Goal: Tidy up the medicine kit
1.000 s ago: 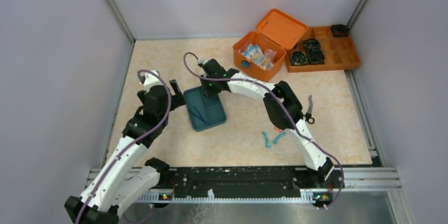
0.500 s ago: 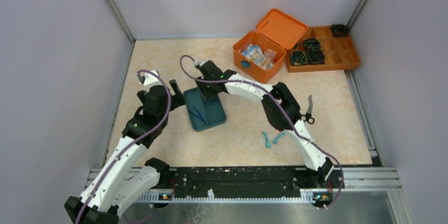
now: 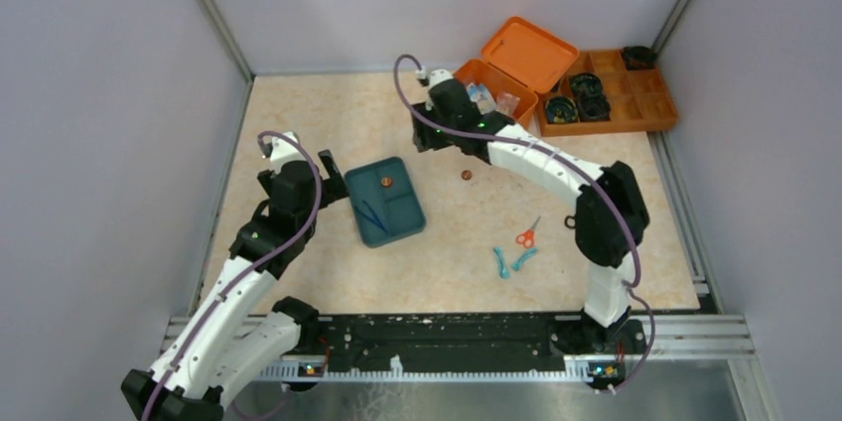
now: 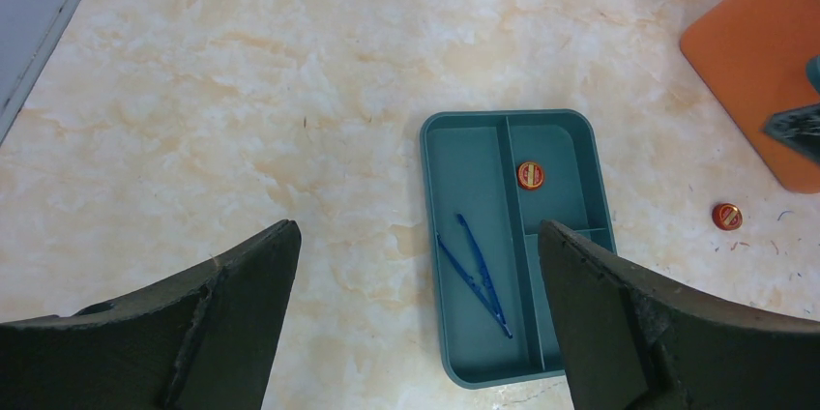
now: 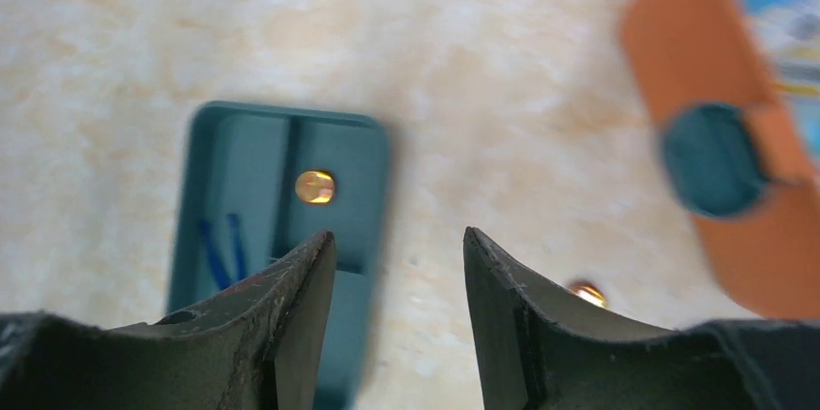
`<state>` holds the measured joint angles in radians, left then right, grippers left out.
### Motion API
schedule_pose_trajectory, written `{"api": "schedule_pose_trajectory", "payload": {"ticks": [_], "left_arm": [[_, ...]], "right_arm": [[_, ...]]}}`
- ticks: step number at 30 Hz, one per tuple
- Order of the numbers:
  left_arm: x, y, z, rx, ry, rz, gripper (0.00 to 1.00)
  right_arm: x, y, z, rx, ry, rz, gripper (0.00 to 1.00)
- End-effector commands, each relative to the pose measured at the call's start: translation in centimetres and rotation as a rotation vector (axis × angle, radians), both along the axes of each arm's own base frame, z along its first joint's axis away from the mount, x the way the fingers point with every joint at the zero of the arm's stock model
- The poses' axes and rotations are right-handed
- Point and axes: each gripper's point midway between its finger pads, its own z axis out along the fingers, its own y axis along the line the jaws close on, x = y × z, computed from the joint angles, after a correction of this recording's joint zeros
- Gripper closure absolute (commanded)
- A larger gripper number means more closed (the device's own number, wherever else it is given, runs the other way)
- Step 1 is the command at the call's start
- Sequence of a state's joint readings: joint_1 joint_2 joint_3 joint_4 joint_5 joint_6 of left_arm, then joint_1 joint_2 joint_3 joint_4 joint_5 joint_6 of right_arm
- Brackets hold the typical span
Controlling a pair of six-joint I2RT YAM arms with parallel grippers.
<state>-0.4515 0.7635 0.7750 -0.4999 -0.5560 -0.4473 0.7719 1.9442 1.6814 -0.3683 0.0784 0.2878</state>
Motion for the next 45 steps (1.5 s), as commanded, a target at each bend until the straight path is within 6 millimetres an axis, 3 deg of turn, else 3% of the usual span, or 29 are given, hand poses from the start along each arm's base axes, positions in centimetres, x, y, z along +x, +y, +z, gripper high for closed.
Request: {"api": "schedule_pose_trajectory", "payload": {"ticks": [1, 4, 7, 19, 31, 40, 45], "left_arm": [[0.0, 0.0, -0.1, 0.004, -0.006, -0.009, 0.01], [0.0, 0.0, -0.1, 0.004, -0.004, -0.010, 0.01], [0.0, 0.0, -0.1, 0.005, -0.003, -0.009, 0.01], [-0.1, 0.1, 0.0, 0.006, -0.008, -0.004, 0.01], [-0.2, 0.3, 0.3, 0.001, -0.021, -0.001, 0.01], [-0.1, 0.2, 0.2, 0.002, -0.017, -0.002, 0.01], [-0.2, 0.2, 0.2, 0.003, -0.017, -0.001, 0.01]], "right_arm": [[1.5, -6.9, -2.8, -0.069, 0.024, -0.162, 0.48], [1.1, -9.6, -5.0, -0.115, 0.061, -0.195, 0.43], [1.0, -10.9, -6.3, -0.152, 0.077, -0.215, 0.40], [1.1, -11.5, -11.7, -0.208, 0.200, -0.240, 0.39], [1.0, -12.3, -13.9, -0.228, 0.247, -0.255, 0.42], [1.0, -12.7, -16.0, -0.280, 0.282, -0.247, 0.50], [1.1, -13.1, -16.4, -0.308, 0.288, -0.248, 0.61]]}}
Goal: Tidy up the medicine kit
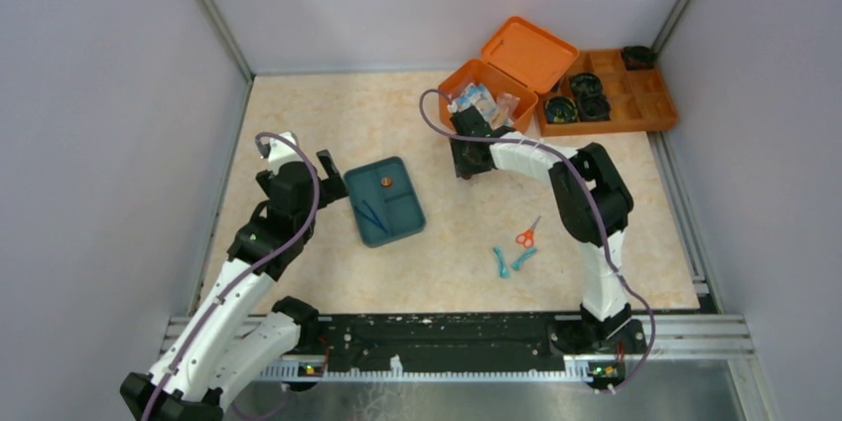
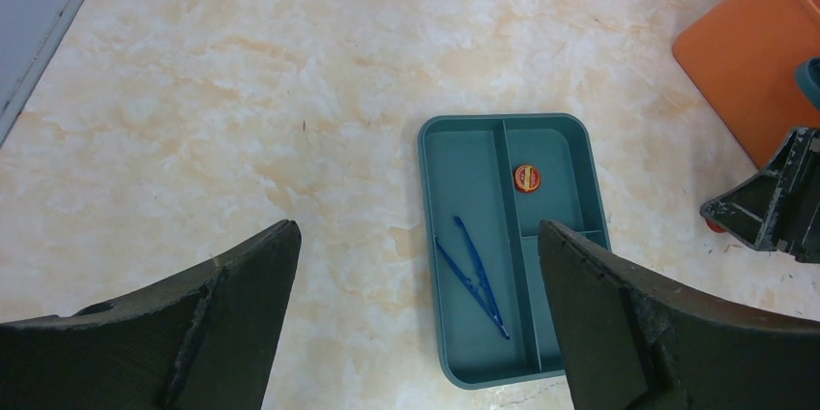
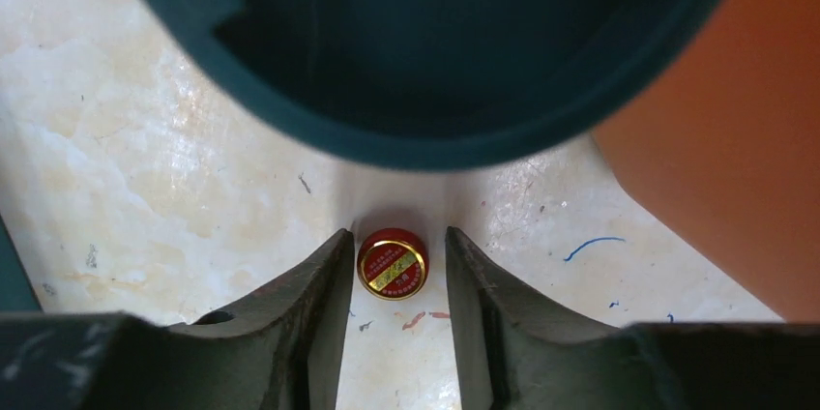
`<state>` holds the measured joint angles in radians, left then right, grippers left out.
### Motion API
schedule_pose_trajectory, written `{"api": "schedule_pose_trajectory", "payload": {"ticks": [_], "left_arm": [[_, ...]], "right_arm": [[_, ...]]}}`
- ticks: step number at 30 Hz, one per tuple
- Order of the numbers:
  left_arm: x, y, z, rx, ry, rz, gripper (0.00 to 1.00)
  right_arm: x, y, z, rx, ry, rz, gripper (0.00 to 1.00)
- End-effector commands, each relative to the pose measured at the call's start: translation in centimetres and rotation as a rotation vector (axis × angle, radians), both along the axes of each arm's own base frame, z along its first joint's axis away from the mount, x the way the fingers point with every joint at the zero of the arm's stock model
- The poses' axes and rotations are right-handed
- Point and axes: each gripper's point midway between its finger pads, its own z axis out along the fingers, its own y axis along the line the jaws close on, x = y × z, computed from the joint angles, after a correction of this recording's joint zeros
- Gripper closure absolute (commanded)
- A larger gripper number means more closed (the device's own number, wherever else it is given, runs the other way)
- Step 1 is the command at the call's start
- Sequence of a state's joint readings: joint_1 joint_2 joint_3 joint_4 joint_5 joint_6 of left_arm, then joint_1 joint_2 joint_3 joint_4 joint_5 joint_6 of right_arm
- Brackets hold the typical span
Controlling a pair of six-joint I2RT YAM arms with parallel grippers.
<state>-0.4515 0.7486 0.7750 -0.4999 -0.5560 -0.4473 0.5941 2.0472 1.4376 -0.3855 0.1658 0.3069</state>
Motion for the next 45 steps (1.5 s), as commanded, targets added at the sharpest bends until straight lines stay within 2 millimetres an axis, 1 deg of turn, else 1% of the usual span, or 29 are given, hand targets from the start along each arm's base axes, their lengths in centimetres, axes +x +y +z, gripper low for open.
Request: {"api": "schedule_pose_trajectory", "payload": {"ticks": [1, 4, 7, 9, 12, 16, 19, 22, 24, 28, 31, 33, 37, 45], "left_arm": [[0.0, 0.2, -0.2, 0.010, -0.004, -0.001, 0.01], [0.0, 0.2, -0.2, 0.009, -0.004, -0.002, 0.01], [0.0, 0.1, -0.2, 0.009, -0.003, -0.003, 0.01], [0.0, 0.1, -0.2, 0.008, -0.003, -0.005, 0.01], [0.0, 0.1, -0.2, 0.008, -0.003, -0.004, 0.01], [0.0, 0.1, -0.2, 0.008, -0.003, -0.004, 0.01], [0.0, 0.1, -0.1, 0.008, -0.005, -0.003, 0.01], [0.0, 0.1, -0.1, 0.008, -0.005, -0.004, 0.01], [0.0, 0.1, -0.1, 0.007, -0.005, -0.003, 0.01], [0.0, 0.1, -0.1, 0.007, -0.007, -0.003, 0.01], [-0.1, 0.2, -0.1, 0.007, -0.005, -0.003, 0.01], [-0.1, 0.1, 0.0, 0.006, -0.008, -0.003, 0.01], [-0.1, 0.2, -0.1, 0.006, -0.009, -0.001, 0.01], [-0.1, 0.3, 0.0, 0.005, -0.011, 0.001, 0.01]], "right_arm": [[-0.3, -0.5, -1.6, -0.036, 0.045, 0.000, 0.63], [-0.5, -0.7, -1.5, -0.040, 0.047, 0.001, 0.68], [-0.5, -0.9, -0.9, -0.038, 0.034, -0.003, 0.74], [-0.4, -0.8, 0.0, -0.025, 0.015, -0.003, 0.76], [0.0, 0.0, 2.4, 0.018, -0.025, 0.009, 0.76], [0.1, 2.8, 6.2, 0.103, -0.081, 0.068, 0.76], [-0.2, 6.0, 8.5, 0.165, -0.099, 0.131, 0.75], [-1.0, 9.6, 9.7, 0.195, -0.108, 0.193, 0.75], [-1.5, 11.9, 10.0, 0.218, -0.105, 0.232, 0.75], [-2.5, 16.0, 9.3, 0.258, -0.080, 0.288, 0.75], [-2.9, 18.3, 8.8, 0.271, -0.069, 0.328, 0.75], [-3.2, 19.4, 8.4, 0.274, -0.058, 0.350, 0.75], [-3.1, 20.0, 7.3, 0.254, -0.048, 0.363, 0.75], [-2.6, 18.5, 4.0, 0.126, -0.056, 0.352, 0.75]]}}
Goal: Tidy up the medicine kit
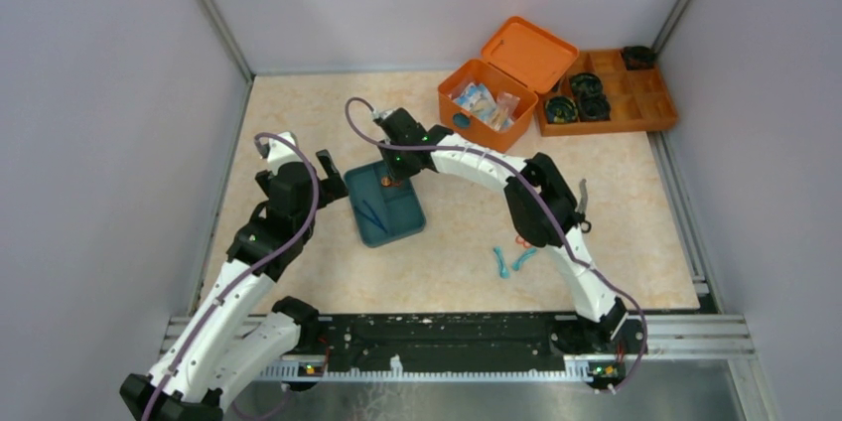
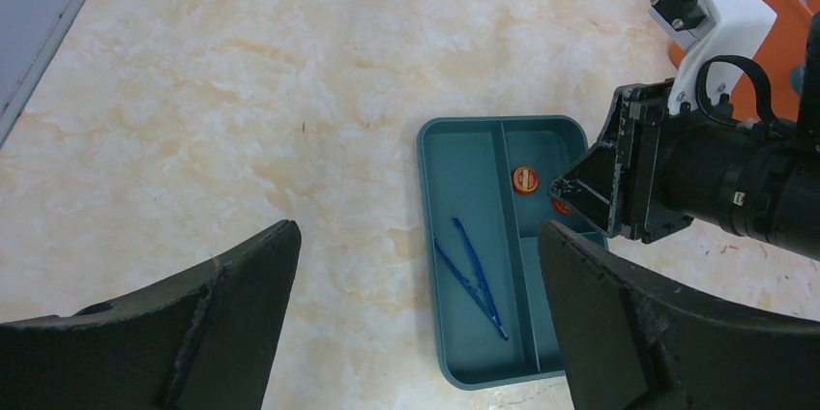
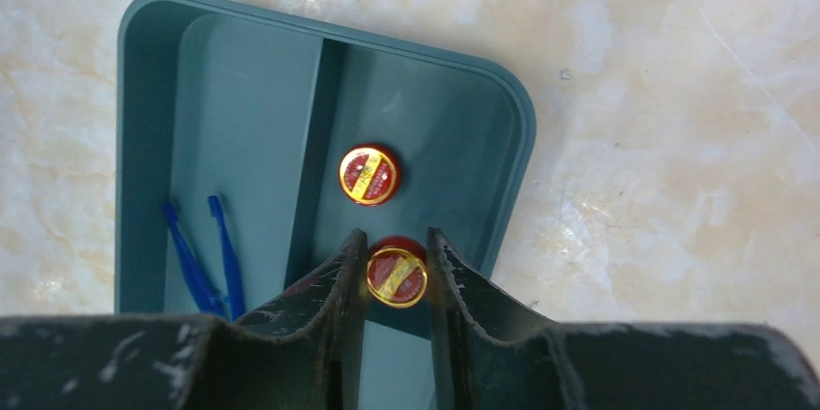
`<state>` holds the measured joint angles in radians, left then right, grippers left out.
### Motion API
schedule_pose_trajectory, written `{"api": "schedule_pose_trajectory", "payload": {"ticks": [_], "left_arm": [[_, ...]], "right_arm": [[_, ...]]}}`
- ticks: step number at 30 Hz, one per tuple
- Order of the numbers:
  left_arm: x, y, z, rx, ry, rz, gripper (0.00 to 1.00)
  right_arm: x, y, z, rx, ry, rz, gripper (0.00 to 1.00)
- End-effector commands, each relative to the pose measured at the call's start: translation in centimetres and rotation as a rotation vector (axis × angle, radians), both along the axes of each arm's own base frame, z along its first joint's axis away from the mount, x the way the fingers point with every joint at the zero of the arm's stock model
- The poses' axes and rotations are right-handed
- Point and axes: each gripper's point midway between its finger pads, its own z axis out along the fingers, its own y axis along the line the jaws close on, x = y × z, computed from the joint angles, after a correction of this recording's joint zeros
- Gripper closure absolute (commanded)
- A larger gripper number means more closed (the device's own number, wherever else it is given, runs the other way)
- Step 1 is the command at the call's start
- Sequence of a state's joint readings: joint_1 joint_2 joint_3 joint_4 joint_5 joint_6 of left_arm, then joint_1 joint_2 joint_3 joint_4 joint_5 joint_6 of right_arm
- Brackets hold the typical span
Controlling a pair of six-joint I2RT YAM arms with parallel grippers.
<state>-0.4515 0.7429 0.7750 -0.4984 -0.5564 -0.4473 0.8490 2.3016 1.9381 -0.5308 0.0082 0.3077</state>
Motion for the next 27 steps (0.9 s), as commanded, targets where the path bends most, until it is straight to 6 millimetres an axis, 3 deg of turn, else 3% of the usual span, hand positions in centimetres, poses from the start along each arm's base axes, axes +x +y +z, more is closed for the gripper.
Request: {"api": "schedule_pose_trajectory", "payload": {"ticks": [1, 8, 12, 15, 19, 22, 24, 27], "left_arm": [[-0.1, 0.2, -0.1, 0.007, -0.007, 0.001, 0.01], [-0.1, 0.2, -0.1, 0.008, -0.007, 0.001, 0.01], [-0.1, 0.2, 0.0, 0.007, -0.009, 0.001, 0.01], [-0.1, 0.2, 0.0, 0.007, -0.009, 0.001, 0.01], [-0.1, 0.2, -0.1, 0.007, -0.007, 0.000, 0.01], [-0.1, 0.1, -0.2, 0.006, -0.004, -0.004, 0.01], [-0.1, 0.1, -0.2, 0.005, -0.004, -0.006, 0.01], [0.0, 0.0, -0.2, 0.004, -0.003, -0.011, 0.01]], "right_arm": [[1.0, 0.2, 0.4, -0.032, -0.072, -0.001, 0.75], [0.9, -0.1, -0.6, -0.060, -0.068, 0.005, 0.74], [0.9, 0.0, -0.3, -0.051, -0.070, 0.005, 0.73], [1.0, 0.4, 1.6, -0.013, -0.089, 0.015, 0.73], [1.2, 0.6, 6.8, 0.060, -0.162, 0.018, 0.71], [1.0, -1.1, 10.5, 0.090, -0.225, -0.015, 0.69], [0.6, -3.4, 11.9, 0.113, -0.243, -0.067, 0.68], [-0.5, -9.4, 11.4, 0.145, -0.200, -0.202, 0.67]]}}
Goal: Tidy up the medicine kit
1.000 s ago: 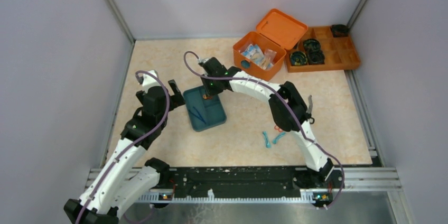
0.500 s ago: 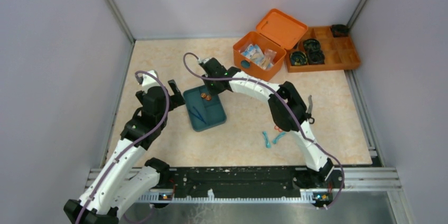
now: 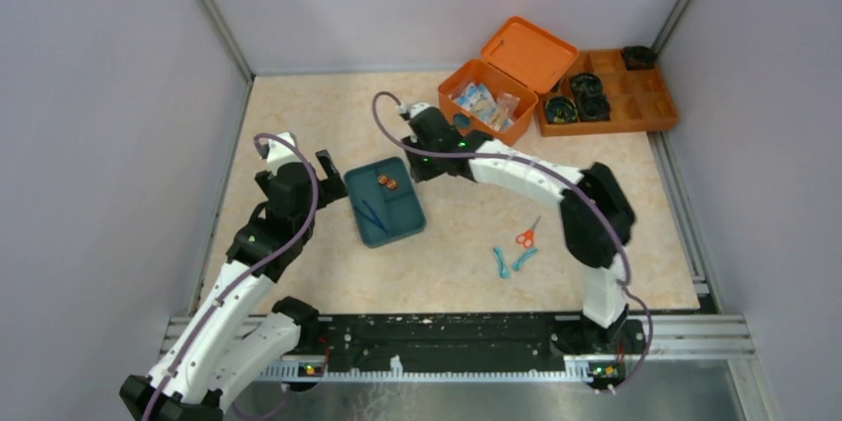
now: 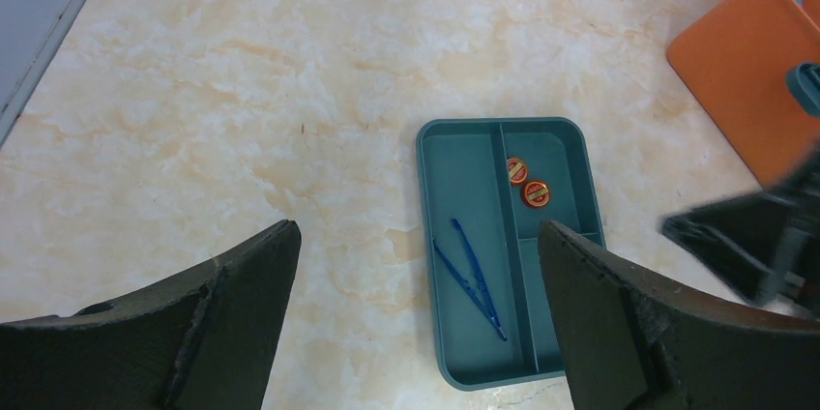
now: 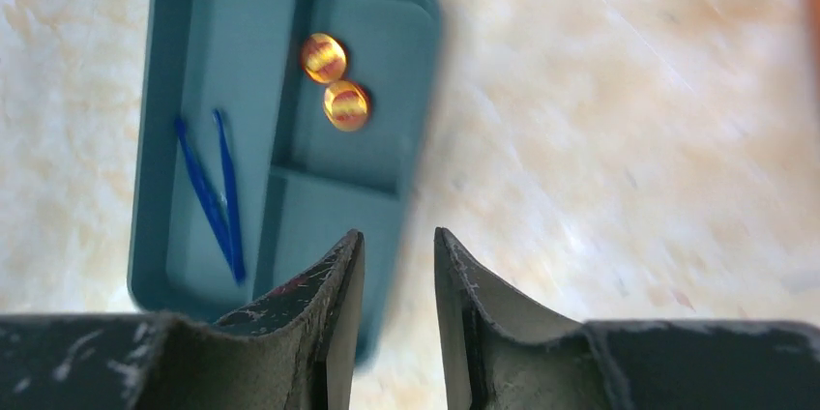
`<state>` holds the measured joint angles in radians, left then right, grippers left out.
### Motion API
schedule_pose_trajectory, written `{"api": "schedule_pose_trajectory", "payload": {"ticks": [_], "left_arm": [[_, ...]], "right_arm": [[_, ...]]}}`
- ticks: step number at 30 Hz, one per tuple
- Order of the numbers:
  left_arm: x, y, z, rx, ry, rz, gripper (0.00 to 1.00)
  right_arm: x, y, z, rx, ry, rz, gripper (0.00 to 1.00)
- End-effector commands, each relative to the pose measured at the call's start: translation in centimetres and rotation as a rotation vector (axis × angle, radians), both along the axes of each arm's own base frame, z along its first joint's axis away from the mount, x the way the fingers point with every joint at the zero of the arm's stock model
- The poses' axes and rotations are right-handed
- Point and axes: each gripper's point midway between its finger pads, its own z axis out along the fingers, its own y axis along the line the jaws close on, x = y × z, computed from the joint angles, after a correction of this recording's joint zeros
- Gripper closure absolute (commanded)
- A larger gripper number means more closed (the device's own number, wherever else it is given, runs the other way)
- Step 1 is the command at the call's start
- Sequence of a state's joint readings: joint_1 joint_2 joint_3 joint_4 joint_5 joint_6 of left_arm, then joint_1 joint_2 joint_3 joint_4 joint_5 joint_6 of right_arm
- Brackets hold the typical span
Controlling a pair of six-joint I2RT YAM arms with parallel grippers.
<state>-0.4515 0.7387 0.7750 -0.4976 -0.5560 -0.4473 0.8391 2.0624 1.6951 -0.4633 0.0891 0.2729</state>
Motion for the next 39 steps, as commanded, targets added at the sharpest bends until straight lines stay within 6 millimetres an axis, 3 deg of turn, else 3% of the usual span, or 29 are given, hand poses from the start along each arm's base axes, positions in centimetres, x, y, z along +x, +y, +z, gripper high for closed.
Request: {"api": "schedule_pose_trajectory", "payload": {"ticks": [1, 7, 10, 13, 16, 20, 25, 33, 39], "left_arm": [[0.0, -0.1, -0.3, 0.006, 0.002, -0.011, 0.01], [0.1, -0.2, -0.4, 0.004, 0.005, -0.020, 0.01], [0.2, -0.4, -0.5, 0.003, 0.007, -0.029, 0.01], [0.2, -0.6, -0.6, 0.002, 0.011, -0.034, 0.01], [0.2, -0.6, -0.6, -0.001, 0.010, -0.037, 0.01], [0.2, -0.7, -0.6, -0.004, 0.010, -0.043, 0.01], [0.2, -1.0, -0.7, -0.007, 0.012, -0.054, 0.01], [0.3, -1.1, -0.6, -0.012, 0.010, -0.063, 0.01], [0.3, -1.3, -0.6, -0.015, 0.010, -0.069, 0.01]], "right_arm": [[0.1, -7.4, 6.3, 0.164, -0.082, -0.213, 0.67], [-1.8, -22.8, 2.5, 0.191, -0.014, -0.639, 0.64], [-2.7, -29.6, 1.0, 0.199, 0.015, -0.818, 0.62], [-3.4, -34.4, 0.2, 0.175, 0.019, -0.940, 0.59], [-4.0, -37.7, -0.7, 0.112, 0.043, -1.020, 0.53], [-4.1, -40.3, -2.0, 0.038, 0.063, -1.066, 0.45], [-3.8, -42.0, -3.7, -0.081, 0.101, -1.066, 0.43], [-3.0, -43.0, -5.7, -0.082, 0.175, -1.063, 0.44], [-2.7, -43.5, -6.7, -0.078, 0.204, -1.072, 0.52]]}}
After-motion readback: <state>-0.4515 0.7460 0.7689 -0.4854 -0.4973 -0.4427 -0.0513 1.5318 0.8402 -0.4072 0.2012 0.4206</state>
